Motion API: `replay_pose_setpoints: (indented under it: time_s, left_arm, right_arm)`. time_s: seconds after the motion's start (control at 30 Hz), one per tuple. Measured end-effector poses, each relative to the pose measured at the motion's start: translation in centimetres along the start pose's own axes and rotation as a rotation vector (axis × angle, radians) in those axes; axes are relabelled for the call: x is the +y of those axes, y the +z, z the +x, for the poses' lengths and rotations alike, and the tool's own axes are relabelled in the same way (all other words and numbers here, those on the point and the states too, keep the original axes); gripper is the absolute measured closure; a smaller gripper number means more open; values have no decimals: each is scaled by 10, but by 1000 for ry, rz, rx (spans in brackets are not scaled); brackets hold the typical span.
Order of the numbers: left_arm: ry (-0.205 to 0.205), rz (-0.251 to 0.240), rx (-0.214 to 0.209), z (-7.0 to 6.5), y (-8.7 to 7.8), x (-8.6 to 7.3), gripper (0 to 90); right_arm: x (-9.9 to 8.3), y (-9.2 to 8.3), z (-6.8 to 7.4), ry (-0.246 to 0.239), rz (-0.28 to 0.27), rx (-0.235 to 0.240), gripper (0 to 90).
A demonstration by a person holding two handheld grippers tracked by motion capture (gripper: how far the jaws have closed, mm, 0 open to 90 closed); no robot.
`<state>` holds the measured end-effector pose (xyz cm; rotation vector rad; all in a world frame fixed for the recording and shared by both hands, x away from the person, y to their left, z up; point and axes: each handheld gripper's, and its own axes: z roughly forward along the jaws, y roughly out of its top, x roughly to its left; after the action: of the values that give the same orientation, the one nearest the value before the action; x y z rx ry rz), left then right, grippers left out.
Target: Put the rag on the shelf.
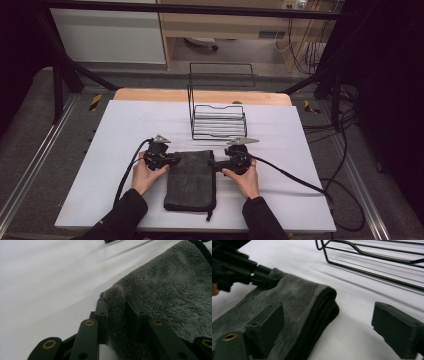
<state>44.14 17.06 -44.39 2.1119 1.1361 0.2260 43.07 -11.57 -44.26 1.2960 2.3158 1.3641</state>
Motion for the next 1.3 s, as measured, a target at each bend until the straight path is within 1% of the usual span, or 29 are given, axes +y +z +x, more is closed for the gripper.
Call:
replay_pose_setpoints:
  time_s: [0.13, 0.23, 0.33, 0.47, 0.57, 0.73, 0.87, 1.0, 1.1, 1.13, 1.3]
  left_arm:
    - [0, -3, -6, 1, 0, -1, 714]
    - [-1, -5, -8, 1, 0, -1, 714]
    - [1, -5, -9, 2, 0, -1, 714]
    - [0, -9, -10, 1, 0, -1, 714]
    - [1, -11, -9, 1, 0, -2, 714]
    - [4, -13, -13, 2, 0, -2, 714]
    - [4, -13, -18, 3, 0, -2, 713]
    - [12, -16, -8, 1, 0, -2, 715]
    - [6, -15, -17, 2, -1, -2, 724]
    - [0, -16, -20, 3, -1, -2, 728]
    - [-6, -22, -23, 3, -4, -1, 774]
  right_arm:
    - [4, 13, 0, 4, 11, -19, 227]
    - [5, 20, 1, 6, 34, -35, 299]
    - [3, 23, 0, 1, 54, -40, 379]
    - [2, 25, 0, 11, 70, -21, 467]
    - [1, 25, 1, 21, 78, -11, 510]
    - [1, 25, 1, 48, 91, 7, 580]
    - [1, 25, 2, 81, 105, 31, 670]
    - [3, 25, 1, 104, 119, 53, 739]
    - [4, 24, 1, 116, 125, 61, 762]
    - [4, 24, 1, 115, 124, 62, 767]
    - [5, 22, 1, 114, 117, 66, 786]
